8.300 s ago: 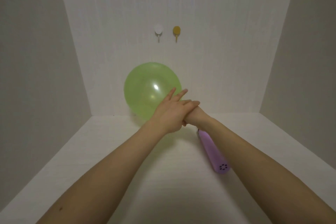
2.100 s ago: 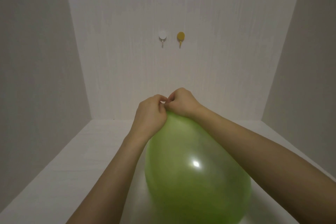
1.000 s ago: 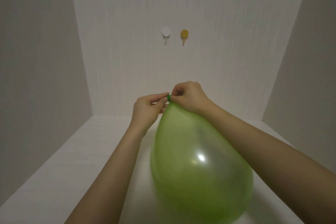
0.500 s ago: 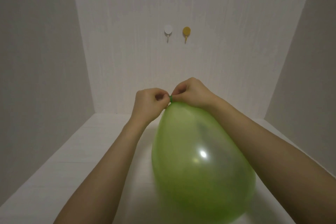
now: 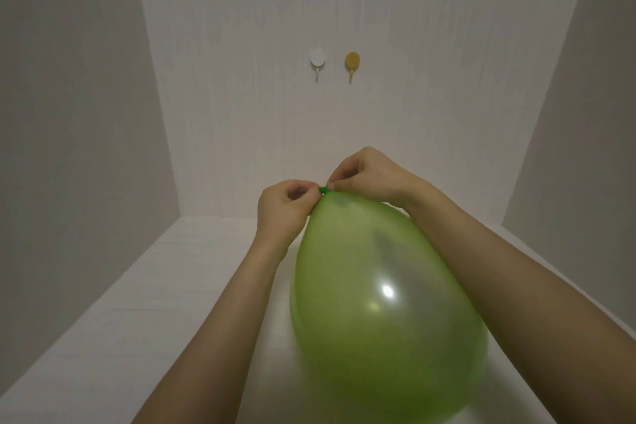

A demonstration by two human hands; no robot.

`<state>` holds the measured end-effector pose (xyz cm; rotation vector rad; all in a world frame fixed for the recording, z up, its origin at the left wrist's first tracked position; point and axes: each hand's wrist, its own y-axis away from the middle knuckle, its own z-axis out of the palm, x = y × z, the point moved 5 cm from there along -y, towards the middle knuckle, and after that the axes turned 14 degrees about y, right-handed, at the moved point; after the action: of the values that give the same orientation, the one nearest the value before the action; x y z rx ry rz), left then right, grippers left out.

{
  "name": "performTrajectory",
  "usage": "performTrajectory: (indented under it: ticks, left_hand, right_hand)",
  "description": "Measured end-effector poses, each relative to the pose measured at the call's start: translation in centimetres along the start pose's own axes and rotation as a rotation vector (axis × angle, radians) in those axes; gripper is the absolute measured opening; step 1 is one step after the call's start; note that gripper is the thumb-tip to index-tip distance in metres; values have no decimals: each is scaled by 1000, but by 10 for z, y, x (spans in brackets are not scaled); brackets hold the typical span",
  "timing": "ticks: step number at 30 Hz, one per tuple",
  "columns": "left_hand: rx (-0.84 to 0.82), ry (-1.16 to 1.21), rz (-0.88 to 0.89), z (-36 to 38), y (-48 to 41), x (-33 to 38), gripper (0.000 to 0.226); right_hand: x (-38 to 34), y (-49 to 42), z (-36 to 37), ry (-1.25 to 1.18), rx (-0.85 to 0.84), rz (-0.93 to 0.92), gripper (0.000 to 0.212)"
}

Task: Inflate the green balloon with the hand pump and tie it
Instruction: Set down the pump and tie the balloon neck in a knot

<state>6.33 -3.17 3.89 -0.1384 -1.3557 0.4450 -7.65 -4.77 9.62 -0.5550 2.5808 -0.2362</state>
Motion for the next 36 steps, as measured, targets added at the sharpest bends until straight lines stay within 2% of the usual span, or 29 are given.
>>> performTrajectory:
  ticks: [6, 11, 16, 20, 24, 28, 31, 36]
  left_hand:
    - [-77, -24, 27, 1, -1, 10, 21]
    - [-19, -93, 142, 2, -8, 33, 18]
    - [41, -315, 389, 4, -17, 61, 14]
    - [52, -487, 607, 9, -18, 50, 21]
    - [65, -532, 757, 18, -15, 46, 26]
    - [73, -608, 1001, 32, -11, 59, 16]
    - [70, -621, 1108, 35, -7, 48, 11]
    - [-34, -754, 1110, 35, 4, -11, 9]
  right_hand:
    - [0, 1, -8, -86, -22, 3, 11]
    - [-11, -6, -22, -102, 46, -40, 10]
    - [-11, -15, -23, -258, 233, -61, 13]
    - [-2, -16, -12, -137, 403, -137, 14]
    - [10, -6, -6, -126, 645, -170, 14]
    - [14, 1, -15, -154, 818, -226, 14]
    - [26, 7, -9, -151, 791, -209, 11]
    - [60, 13, 26, -211, 630, -60, 8]
